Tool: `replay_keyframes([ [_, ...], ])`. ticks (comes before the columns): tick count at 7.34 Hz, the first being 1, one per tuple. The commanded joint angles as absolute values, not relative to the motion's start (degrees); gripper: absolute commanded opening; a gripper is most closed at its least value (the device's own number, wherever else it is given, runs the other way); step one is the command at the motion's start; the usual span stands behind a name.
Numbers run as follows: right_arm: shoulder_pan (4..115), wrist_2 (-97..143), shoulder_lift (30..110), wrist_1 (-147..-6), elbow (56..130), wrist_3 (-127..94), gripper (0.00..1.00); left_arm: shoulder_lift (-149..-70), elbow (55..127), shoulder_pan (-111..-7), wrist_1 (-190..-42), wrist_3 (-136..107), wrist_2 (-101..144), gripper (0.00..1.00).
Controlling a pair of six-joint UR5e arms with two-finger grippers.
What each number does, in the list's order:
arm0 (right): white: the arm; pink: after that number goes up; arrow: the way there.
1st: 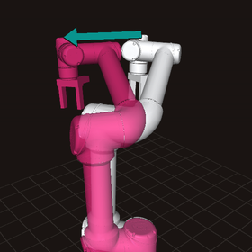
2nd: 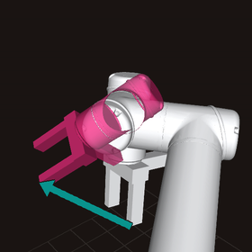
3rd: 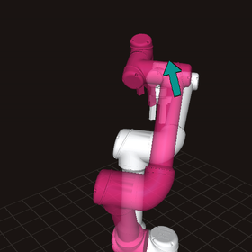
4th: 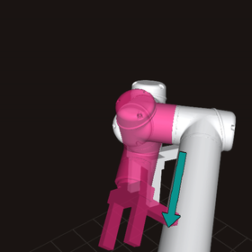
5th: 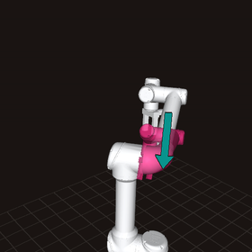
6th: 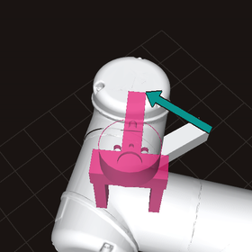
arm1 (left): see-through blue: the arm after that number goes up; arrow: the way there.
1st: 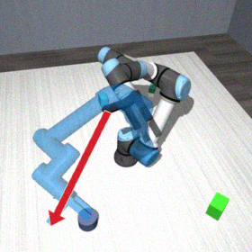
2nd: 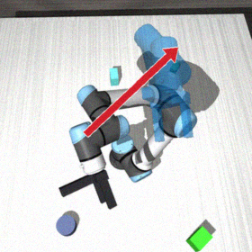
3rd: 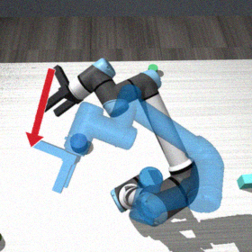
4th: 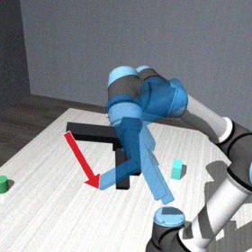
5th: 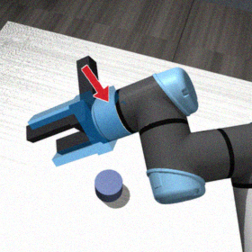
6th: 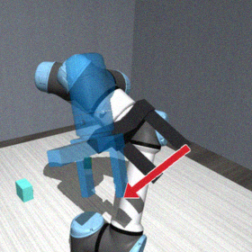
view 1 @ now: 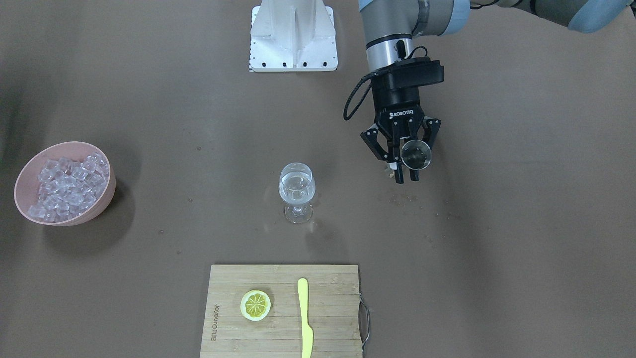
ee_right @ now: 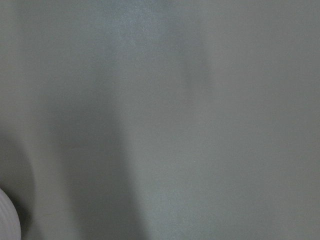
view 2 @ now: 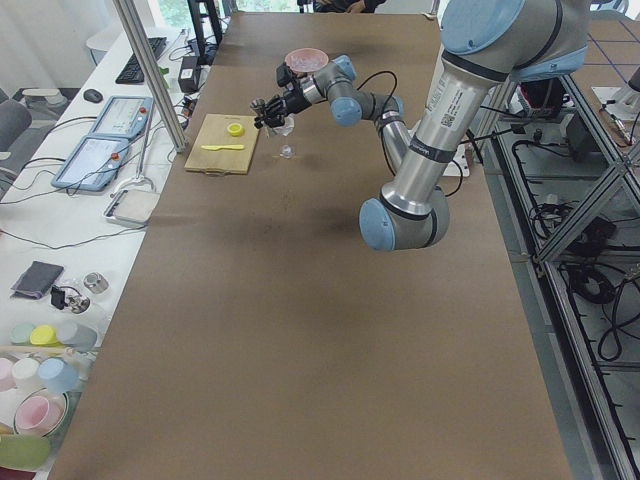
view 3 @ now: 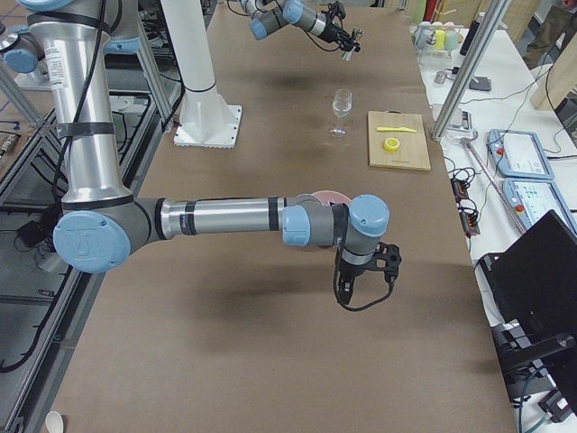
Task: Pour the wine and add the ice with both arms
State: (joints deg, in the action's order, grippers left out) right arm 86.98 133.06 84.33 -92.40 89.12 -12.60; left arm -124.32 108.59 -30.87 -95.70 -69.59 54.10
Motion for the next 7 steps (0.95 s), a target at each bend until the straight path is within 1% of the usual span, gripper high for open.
replay_keyframes([
  [1,86.9,133.1,84.0,-92.4,89.1,-13.2,1.0,-125.2,105.5,-30.6,-110.9,-60.4,63.5,0.0],
  [2,86.7,133.1,83.8,-92.5,88.9,-13.2,1.0,-125.2,104.9,-30.7,-117.3,-56.0,69.7,0.0],
  [3,86.7,133.1,83.8,-92.5,88.9,-13.2,1.0,-125.3,104.8,-30.7,-118.2,-54.6,74.6,0.0],
  [7,86.5,133.1,83.8,-92.4,88.5,-13.3,1.0,-125.2,106.1,-30.9,-117.1,-49.1,81.2,0.0],
])
